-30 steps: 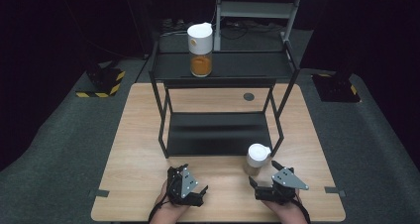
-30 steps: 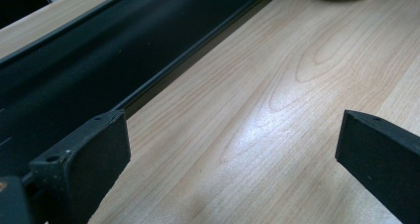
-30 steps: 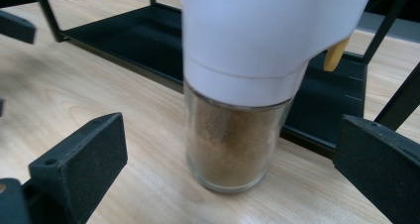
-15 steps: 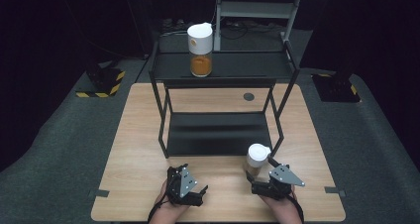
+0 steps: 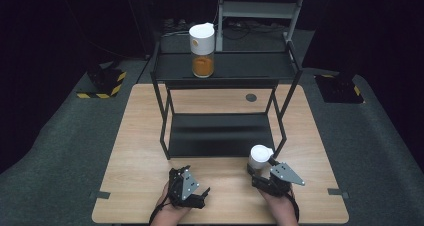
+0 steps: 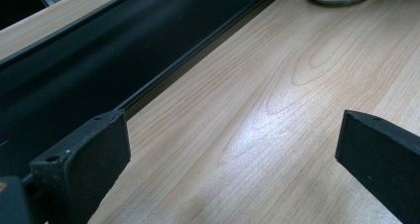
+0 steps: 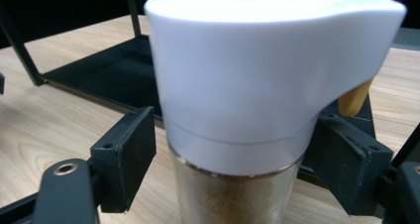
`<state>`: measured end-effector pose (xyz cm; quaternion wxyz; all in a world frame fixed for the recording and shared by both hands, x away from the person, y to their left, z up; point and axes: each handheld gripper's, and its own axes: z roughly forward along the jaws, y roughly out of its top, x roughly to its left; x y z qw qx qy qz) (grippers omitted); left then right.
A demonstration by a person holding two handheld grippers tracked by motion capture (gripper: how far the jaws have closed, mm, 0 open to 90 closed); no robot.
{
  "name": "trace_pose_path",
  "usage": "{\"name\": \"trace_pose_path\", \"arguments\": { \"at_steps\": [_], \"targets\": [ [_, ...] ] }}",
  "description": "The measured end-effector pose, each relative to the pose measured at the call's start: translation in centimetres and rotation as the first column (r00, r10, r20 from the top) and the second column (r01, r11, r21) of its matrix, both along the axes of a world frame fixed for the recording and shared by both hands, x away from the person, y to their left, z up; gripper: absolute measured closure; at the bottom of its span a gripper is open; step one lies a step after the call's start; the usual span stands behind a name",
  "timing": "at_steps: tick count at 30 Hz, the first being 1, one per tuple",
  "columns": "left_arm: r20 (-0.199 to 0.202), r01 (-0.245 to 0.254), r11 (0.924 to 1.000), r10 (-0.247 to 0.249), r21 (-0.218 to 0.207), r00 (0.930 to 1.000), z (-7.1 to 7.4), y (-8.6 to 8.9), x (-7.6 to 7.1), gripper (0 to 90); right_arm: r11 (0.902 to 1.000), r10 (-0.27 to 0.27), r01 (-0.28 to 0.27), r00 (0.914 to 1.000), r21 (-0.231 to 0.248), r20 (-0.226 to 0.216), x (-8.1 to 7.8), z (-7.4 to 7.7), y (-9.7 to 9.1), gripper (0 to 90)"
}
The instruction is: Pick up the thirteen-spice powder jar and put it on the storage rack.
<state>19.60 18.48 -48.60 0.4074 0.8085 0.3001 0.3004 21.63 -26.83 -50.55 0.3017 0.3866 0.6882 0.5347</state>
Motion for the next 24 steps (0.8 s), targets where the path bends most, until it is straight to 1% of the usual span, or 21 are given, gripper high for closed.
{"name": "trace_pose_path", "arguments": {
  "at_steps": [2, 7, 8, 9, 11, 12, 16, 21, 24],
  "targets": [
    [0.0, 0.0, 1.0, 0.0, 0.0, 1.0, 0.0, 0.0, 0.0, 0.7, 1.0, 0.002, -0.002, 1.0, 0.008, 0.004, 0.1, -0.2, 0.0, 25.4],
    [0.001, 0.0, 1.0, 0.0, -0.004, 1.0, 0.0, 0.0, 0.0, 0.7, 0.9998, -0.011, 0.011, 0.9998, 0.015, 0.016, 0.1, -0.5, 0.3, 27.9],
    [0.0, 0.002, 1.0, -0.002, -0.003, 1.0, 0.0, 0.1, 0.0, 0.7, 0.9995, -0.016, 0.015, 0.9997, 0.028, 0.019, 0.1, -0.7, 0.3, 28.9],
    [0.0, 0.0, 1.0, 0.0, -0.003, 1.0, 0.0, 0.0, 0.0, 0.7, 0.9995, -0.017, 0.016, 0.9996, 0.028, 0.022, 0.1, -0.7, 0.3, 29.2],
    [0.003, -0.001, 1.0, 0.001, -0.001, 1.0, 0.0, 0.0, -0.1, 0.7, 0.9995, -0.018, 0.018, 0.9993, 0.024, 0.034, 0.1, -0.9, 0.4, 29.5],
    [0.006, 0.003, 1.0, -0.003, 0.007, 1.0, 0.0, 0.0, -0.1, 0.7, 0.9995, -0.019, 0.018, 0.9992, 0.026, 0.036, 0.0, -1.0, 0.4, 29.6],
    [0.012, 0.003, 0.9999, -0.003, 0.015, 0.9999, -0.1, -0.2, -0.2, 0.7, 0.9993, -0.018, 0.016, 0.9988, 0.034, 0.046, 0.0, -1.3, 0.3, 29.8],
    [0.018, 0.006, 0.9999, -0.006, 0.016, 0.9998, -0.1, -0.2, -0.3, 0.7, 0.9985, -0.022, 0.02, 0.9989, 0.051, 0.042, 0.2, -1.4, 0.2, 30.0],
    [0.021, 0.008, 0.9999, -0.009, 0.014, 0.9997, -0.1, -0.1, -0.3, 0.7, 0.9987, -0.022, 0.02, 0.9988, 0.047, 0.043, 0.2, -1.3, 0.3, 30.0]
  ]
}}
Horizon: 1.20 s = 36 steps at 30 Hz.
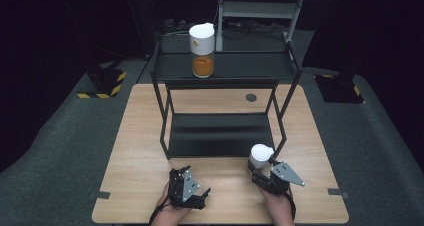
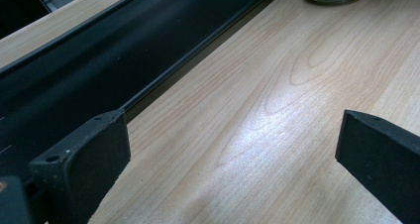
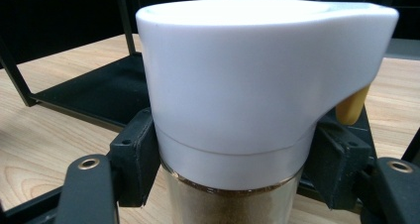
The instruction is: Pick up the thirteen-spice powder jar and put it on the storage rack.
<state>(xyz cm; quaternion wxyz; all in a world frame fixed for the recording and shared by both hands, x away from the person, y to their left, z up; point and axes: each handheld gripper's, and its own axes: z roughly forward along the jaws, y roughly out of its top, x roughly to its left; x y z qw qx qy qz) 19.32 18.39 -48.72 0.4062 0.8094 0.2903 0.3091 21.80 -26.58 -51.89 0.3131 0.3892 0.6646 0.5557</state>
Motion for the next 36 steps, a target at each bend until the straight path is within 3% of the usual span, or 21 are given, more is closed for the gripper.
{"name": "trace_pose_path", "arguments": {
  "at_steps": [7, 25, 36],
  "targets": [
    [0.001, 0.006, 1.0, -0.006, -0.001, 1.0, 0.0, 0.1, 0.0, 0.7, 1.0, 0.003, -0.003, 0.9999, -0.004, 0.013, -0.1, 0.3, -0.1, 30.0],
    [-0.003, 0.017, 0.9998, -0.017, -0.013, 0.9998, 0.0, 0.4, 0.1, 0.7, 0.9998, 0.021, -0.021, 0.9941, -0.001, 0.106, -1.7, 2.0, -1.8, 30.0],
    [-0.003, 0.02, 0.9996, -0.02, -0.021, 0.9998, -0.1, 0.5, 0.1, 0.7, 0.9995, 0.01, -0.015, 0.9894, 0.028, 0.145, -2.6, 3.4, -3.0, 30.0]
  ]
}}
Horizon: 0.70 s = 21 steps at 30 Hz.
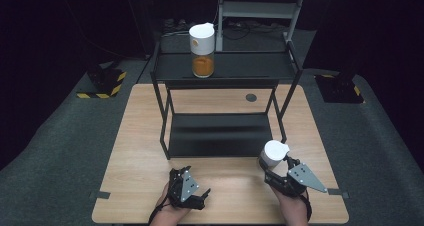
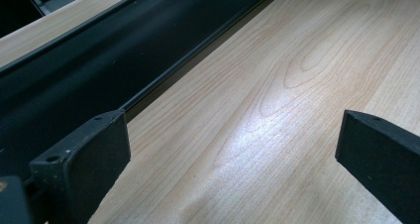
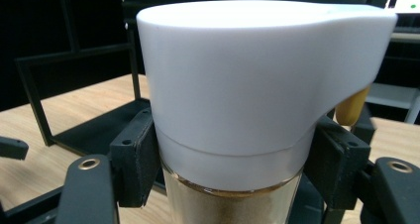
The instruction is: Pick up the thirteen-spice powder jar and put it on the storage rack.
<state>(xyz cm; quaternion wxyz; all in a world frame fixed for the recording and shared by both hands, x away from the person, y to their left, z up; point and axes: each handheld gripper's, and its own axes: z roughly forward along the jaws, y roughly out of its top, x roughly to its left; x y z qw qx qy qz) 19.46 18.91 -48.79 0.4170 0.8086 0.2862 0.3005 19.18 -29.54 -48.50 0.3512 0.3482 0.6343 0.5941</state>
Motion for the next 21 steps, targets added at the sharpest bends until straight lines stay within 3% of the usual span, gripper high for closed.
{"name": "trace_pose_path", "arguments": {
  "at_steps": [21],
  "targets": [
    [0.001, 0.004, 1.0, -0.004, -0.005, 1.0, 0.0, 0.1, 0.0, 0.7, 0.999, 0.044, -0.044, 0.995, 0.008, 0.09, -1.8, 2.6, -0.4, 30.0]
  ]
}}
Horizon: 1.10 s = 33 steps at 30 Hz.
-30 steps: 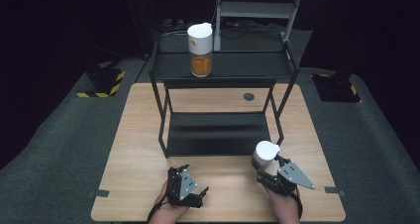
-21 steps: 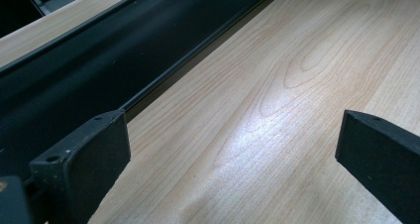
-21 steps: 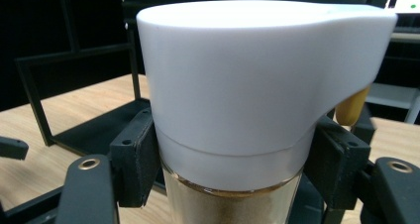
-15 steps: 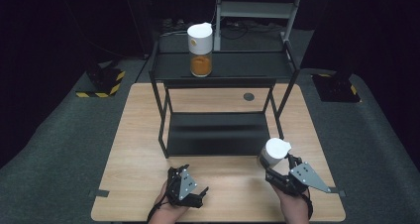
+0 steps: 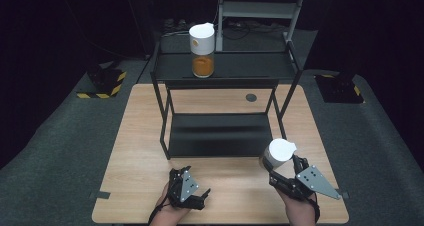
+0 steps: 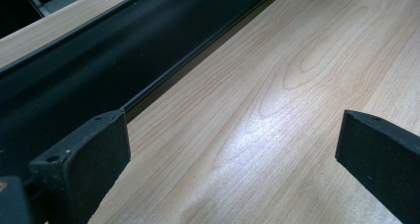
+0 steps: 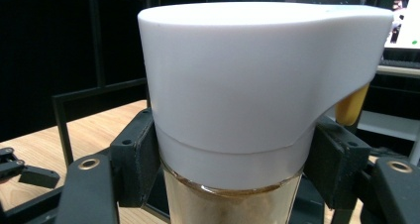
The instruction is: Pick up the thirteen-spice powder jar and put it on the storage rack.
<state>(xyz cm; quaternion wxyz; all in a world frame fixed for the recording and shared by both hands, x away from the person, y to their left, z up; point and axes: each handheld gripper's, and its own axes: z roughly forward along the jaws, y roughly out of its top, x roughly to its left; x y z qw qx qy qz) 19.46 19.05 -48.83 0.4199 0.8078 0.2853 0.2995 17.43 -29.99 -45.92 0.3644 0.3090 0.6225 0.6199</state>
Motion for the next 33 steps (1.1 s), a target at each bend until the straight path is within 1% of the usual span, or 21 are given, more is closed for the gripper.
{"name": "trace_pose_path", "arguments": {
  "at_steps": [5, 7, 11, 13, 17, 20, 24, 26, 27, 28, 33],
  "targets": [
    [0.001, 0.002, 1.0, -0.002, 0.001, 1.0, 0.0, 0.0, 0.0, 0.7, 0.9998, 0.02, -0.02, 0.9998, -0.002, 0.005, 0.0, 0.4, 0.4, 30.0],
    [-0.003, 0.002, 1.0, -0.002, -0.007, 1.0, 0.0, 0.1, 0.0, 0.7, 0.9996, 0.029, -0.029, 0.9996, 0.003, 0.005, 0.2, 0.6, 0.6, 30.0],
    [-0.005, 0.003, 0.9999, -0.003, -0.013, 1.0, 0.0, 0.2, 0.1, 0.7, 0.9993, 0.031, -0.031, 0.9995, 0.022, 0.01, 0.4, 1.0, 0.8, 30.0],
    [-0.002, 0.007, 0.9999, -0.007, -0.013, 1.0, -0.1, 0.2, 0.0, 0.7, 0.9993, 0.03, -0.03, 0.9994, 0.021, 0.015, 0.5, 1.4, 0.9, 30.0],
    [-0.002, 0.011, 0.9999, -0.011, -0.012, 0.9999, 0.0, 0.3, 0.1, 0.7, 0.9995, 0.029, -0.029, 0.9995, 0.013, 0.016, 0.9, 2.3, 0.9, 30.1],
    [-0.005, 0.012, 0.9998, -0.012, -0.015, 0.9999, 0.0, 0.4, 0.2, 0.7, 0.999, 0.04, -0.04, 0.9992, 0.019, 0.006, 1.5, 3.2, 0.7, 30.1],
    [-0.004, 0.013, 0.9998, -0.013, -0.016, 0.9999, 0.0, 0.4, 0.2, 0.7, 0.9993, 0.039, -0.039, 0.9992, 0.002, 0.011, 1.9, 4.4, 0.7, 30.0],
    [-0.004, 0.015, 0.9998, -0.015, -0.015, 0.9999, 0.0, 0.4, 0.2, 0.7, 0.9992, 0.041, -0.041, 0.9991, 0.001, 0.013, 2.2, 4.9, 0.7, 30.1],
    [-0.004, 0.015, 0.9998, -0.015, -0.015, 0.9999, 0.0, 0.4, 0.2, 0.7, 0.9992, 0.041, -0.041, 0.9991, 0.001, 0.013, 2.2, 4.9, 0.7, 30.1],
    [-0.004, 0.015, 0.9998, -0.015, -0.015, 0.9999, 0.0, 0.4, 0.2, 0.7, 0.9993, 0.038, -0.038, 0.9991, -0.002, 0.019, 2.3, 5.3, 0.7, 30.0],
    [-0.004, 0.017, 0.9997, -0.017, -0.018, 0.9998, 0.0, 0.5, 0.2, 0.7, 0.9993, 0.038, -0.038, 0.9989, -0.004, 0.026, 2.6, 6.4, 0.8, 30.0]
  ]
}}
